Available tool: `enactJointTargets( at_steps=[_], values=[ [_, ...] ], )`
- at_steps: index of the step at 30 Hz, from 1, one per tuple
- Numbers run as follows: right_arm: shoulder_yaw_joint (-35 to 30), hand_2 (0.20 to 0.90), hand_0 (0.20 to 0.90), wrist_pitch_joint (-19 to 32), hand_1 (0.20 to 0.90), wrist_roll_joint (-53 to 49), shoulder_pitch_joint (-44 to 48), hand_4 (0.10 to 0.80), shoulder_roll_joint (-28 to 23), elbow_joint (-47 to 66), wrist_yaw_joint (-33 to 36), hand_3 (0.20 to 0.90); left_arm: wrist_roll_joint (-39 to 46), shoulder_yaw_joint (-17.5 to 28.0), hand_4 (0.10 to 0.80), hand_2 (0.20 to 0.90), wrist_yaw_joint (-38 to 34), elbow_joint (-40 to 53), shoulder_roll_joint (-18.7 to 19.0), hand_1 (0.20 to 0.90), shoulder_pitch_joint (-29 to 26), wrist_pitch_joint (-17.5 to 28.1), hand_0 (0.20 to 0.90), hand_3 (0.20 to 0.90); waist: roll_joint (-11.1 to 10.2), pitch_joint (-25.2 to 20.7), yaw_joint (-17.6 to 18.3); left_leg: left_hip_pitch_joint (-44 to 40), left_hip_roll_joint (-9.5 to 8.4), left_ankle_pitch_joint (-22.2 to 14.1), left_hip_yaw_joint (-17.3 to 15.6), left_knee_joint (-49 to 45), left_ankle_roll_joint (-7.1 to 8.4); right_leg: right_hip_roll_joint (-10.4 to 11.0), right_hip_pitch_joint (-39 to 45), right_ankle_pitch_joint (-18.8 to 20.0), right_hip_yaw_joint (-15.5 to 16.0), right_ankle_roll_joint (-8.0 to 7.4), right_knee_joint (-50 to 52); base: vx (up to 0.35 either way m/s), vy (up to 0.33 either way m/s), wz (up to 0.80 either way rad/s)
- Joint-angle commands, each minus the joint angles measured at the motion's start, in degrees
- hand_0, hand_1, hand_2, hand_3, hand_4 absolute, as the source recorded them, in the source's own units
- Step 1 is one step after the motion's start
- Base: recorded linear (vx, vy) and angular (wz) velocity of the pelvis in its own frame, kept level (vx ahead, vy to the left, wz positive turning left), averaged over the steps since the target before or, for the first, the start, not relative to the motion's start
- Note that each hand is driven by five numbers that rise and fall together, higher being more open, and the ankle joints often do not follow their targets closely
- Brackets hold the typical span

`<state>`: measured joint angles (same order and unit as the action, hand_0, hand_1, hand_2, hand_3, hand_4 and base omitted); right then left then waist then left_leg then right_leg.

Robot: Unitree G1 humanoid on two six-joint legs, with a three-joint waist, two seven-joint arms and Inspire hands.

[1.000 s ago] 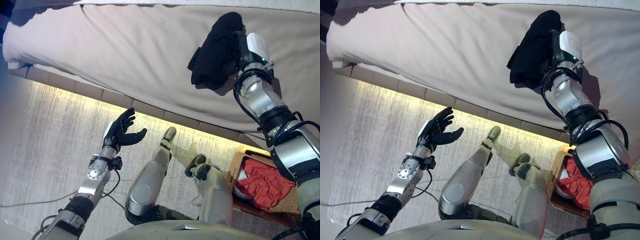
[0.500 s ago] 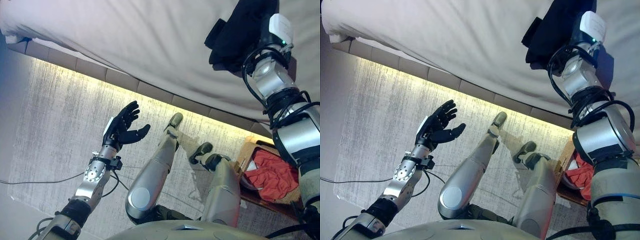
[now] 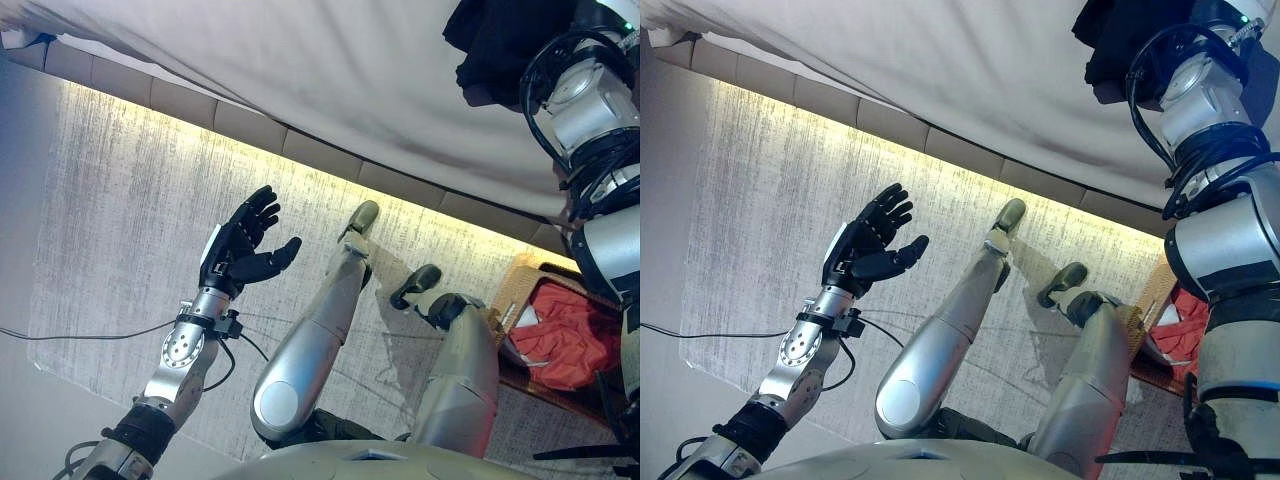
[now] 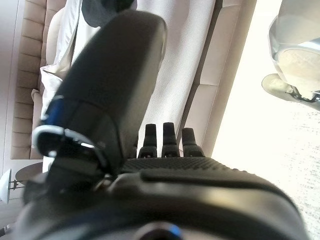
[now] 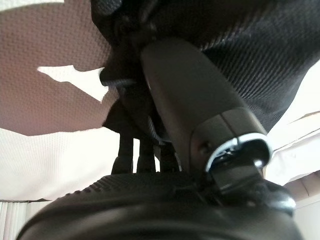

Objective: Pick up the clothes from the bed and place them into the basket

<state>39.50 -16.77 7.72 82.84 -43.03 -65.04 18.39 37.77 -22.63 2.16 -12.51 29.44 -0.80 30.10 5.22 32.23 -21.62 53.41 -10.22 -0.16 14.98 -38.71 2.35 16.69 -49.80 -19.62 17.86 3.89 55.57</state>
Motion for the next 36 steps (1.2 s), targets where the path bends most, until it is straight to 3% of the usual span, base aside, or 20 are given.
enactJointTargets(
  at_steps=[1, 14, 22, 27, 32, 36],
  values=[
    [4.66, 0.3, 0.3, 3.84, 0.3, -2.04, 1.91, 0.1, -1.99, 2.36, 0.78, 0.2, 1.31, 2.6, 0.8, 0.9, 0.37, 5.38, 0.96, 0.9, 1.33, 5.53, 0.9, 0.9, 3.52, -2.44, -1.19, -0.6, -1.96, -12.93, -7.89, -12.4, -6.58, -5.09, 0.99, 0.54, 1.19, 0.17, 2.33, -0.008, -0.011, -0.3],
    [2.53, 0.3, 0.3, 6.01, 0.3, -4.05, 0.93, 0.1, -2.63, 1.59, 2.31, 0.2, 2.47, 3.59, 0.8, 0.9, 0.52, 2.63, 0.83, 0.9, 0.75, 5.93, 0.9, 0.9, 2.1, -2.44, 1.66, -12.59, -0.68, -14.3, -8.41, -9.0, -5.53, -6.45, 12.33, 1.0, -0.45, -0.04, -2.47, -0.015, -0.016, 0.01],
    [-1.12, 0.3, 0.3, 9.31, 0.3, -5.36, -2.16, 0.1, -5.39, 3.66, 2.13, 0.2, 0.33, 4.11, 0.8, 0.9, -0.77, 0.53, 0.38, 0.9, -1.63, 2.89, 0.9, 0.9, -0.91, -2.48, 4.35, -26.13, 1.45, -13.45, -8.45, -2.62, -4.52, -7.07, 25.42, 1.62, -1.65, -0.05, -9.19, 0.026, -0.046, -0.2],
    [-4.2, 0.3, 0.3, 11.29, 0.3, -5.64, -9.15, 0.1, -8.96, 10.39, -0.06, 0.2, -2.61, 4.25, 0.8, 0.9, -4.93, -2.78, -0.27, 0.9, -2.59, -1.2, 0.9, 0.9, -4.26, -8.48, 8.78, -36.12, 4.93, -9.58, -10.45, 9.28, -3.48, -9.83, 35.24, 6.4, -3.45, -0.77, -23.62, 0.077, -0.015, -0.38],
    [-6.92, 0.3, 0.3, 14.97, 0.3, -6.9, -14.87, 0.1, -12.98, 13.67, -3.64, 0.2, -2.29, 4.59, 0.8, 0.9, -7.83, -6.6, -2.01, 0.9, -2.95, -5.16, 0.9, 0.9, -6.15, -13.78, 13.36, -45.04, 6.99, -7.29, -13.54, 18.63, -2.96, -12.24, 43.48, 9.94, -6.65, -1.76, -36.11, 0.132, 0.008, -0.53],
    [-11.08, 0.3, 0.3, 17.87, 0.3, -6.28, -19.99, 0.1, -15.99, 15.74, -5.04, 0.2, -1.17, 5.74, 0.8, 0.9, -9.52, -10.83, -3.96, 0.9, -3.23, -7.21, 0.9, 0.9, -6.97, -17.65, 16.63, -50.1, 7.65, -6.25, -16.17, 24.76, -2.73, -13.45, 47.49, 12.66, -8.69, -2.88, -42.37, 0.096, 0.014, -0.47]
  ],
)
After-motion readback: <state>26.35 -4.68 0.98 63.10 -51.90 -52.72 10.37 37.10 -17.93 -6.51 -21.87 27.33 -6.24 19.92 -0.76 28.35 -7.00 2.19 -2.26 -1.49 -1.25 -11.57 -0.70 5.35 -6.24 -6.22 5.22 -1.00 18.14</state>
